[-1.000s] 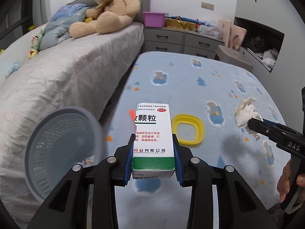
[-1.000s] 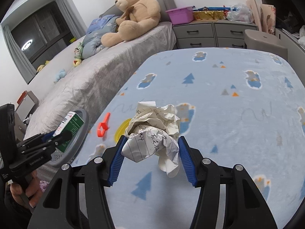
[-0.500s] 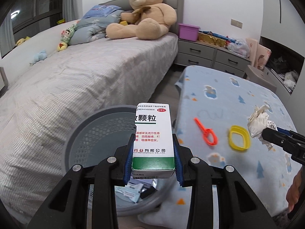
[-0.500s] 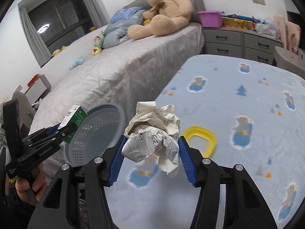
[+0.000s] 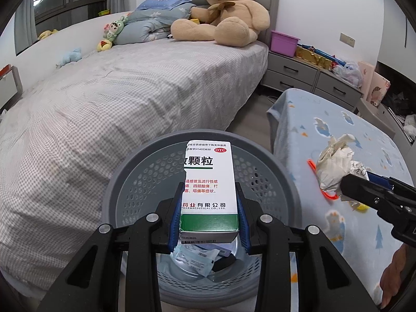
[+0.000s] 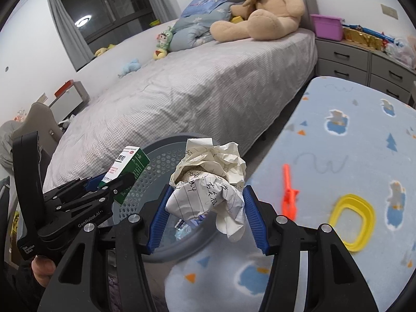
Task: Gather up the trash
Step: 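Carry paper and medicine box over the basket and open both grippers, then move the right gripper from the basket to the yellow square lid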
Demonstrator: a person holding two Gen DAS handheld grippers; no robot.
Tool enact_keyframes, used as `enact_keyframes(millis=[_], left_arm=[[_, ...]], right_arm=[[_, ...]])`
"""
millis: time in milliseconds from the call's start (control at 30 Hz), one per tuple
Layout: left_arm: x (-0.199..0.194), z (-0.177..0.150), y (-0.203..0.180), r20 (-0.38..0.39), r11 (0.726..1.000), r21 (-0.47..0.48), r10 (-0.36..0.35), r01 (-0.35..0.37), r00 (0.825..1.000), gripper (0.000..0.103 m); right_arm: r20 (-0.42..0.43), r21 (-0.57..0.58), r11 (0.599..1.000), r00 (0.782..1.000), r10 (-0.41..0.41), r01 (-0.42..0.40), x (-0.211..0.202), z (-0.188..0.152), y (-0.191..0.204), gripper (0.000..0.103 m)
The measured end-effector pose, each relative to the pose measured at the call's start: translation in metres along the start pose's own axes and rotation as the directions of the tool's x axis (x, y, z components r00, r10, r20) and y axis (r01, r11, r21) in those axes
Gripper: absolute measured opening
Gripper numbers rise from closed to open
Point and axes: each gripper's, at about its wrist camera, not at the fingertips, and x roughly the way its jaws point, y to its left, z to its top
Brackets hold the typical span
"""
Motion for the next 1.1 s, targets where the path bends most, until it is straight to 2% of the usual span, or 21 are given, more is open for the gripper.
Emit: enact_keyframes(millis=[333, 800, 867, 933, 1100], left_arm=[[0.014, -0.005, 0.031, -0.039, 0.997, -0.056, 0.056, -0.058, 0.998, 0.035], [0.020, -0.001, 0.046, -0.053, 0.991, -0.109, 0.072, -0.078, 0.996, 0.036], [0.020, -0.001, 0.049, -0.053, 0.989, -0.117, 0.081, -0.086, 0.995, 0.049], [0.019, -0.001, 0.052, -0.051, 0.987, -0.128, 0.091, -0.097, 0.995, 0.058], [0.018, 0.000, 0.058, -0.050, 0.983, -0.150, 0.103, -0.110, 0.993, 0.061]], right_arm=[[-0.058, -0.052, 0.997, 0.997, 0.053, -0.057, 0.044, 0.007, 0.024, 0.054], [-0.093, -0.090, 0.992, 0.993, 0.077, -0.085, 0.072, 0.015, 0.039, 0.056], [-0.091, -0.098, 0.992, 0.993, 0.072, -0.080, 0.072, 0.015, 0.041, 0.060], [-0.084, -0.102, 0.992, 0.994, 0.063, -0.072, 0.070, 0.015, 0.041, 0.062], [-0.079, -0.093, 0.994, 0.995, 0.055, -0.062, 0.068, 0.015, 0.039, 0.064]])
